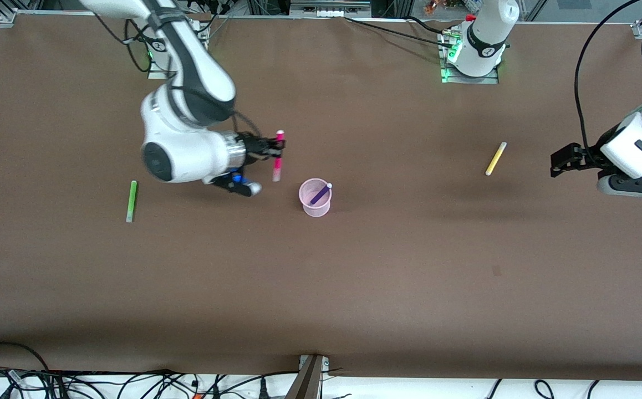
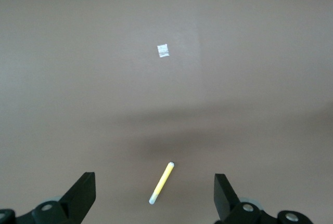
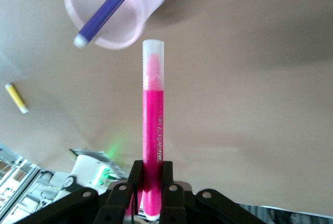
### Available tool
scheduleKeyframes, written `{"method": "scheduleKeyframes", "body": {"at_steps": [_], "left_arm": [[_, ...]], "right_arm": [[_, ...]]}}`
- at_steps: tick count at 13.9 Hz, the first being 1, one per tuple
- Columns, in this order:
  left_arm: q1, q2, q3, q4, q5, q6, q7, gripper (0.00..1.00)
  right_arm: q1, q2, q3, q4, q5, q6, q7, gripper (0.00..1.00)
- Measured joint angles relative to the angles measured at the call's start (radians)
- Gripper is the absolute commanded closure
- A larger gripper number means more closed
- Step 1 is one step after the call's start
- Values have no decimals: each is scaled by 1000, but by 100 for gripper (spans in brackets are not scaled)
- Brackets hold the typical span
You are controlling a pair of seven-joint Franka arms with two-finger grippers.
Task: Organize pens into pink holder with both arms
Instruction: 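Carry the pink marker with the right gripper over the pink cup, then lower the pink marker into the cup and open the right gripper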
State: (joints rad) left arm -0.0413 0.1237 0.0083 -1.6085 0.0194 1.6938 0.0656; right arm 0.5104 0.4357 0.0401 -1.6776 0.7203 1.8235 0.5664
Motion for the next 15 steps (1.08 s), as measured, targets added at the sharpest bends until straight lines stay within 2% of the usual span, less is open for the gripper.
{"method": "scheduleKeyframes", "body": {"at_steps": [2,4,9,15], "left_arm": [[-1,0,-17,0,0,-7,0,0],[-1,0,-26,0,0,-10,0,0],[1,8,-41,-2,0,-23,0,0],[5,10,-38,-5,0,-24,0,0]], "right_arm": [[64,18,0,6,42,69,27,100],[90,46,0,31,48,109,32,100],[87,161,-14,158,35,115,31,100],[87,237,-15,185,-10,158,20,98]]}}
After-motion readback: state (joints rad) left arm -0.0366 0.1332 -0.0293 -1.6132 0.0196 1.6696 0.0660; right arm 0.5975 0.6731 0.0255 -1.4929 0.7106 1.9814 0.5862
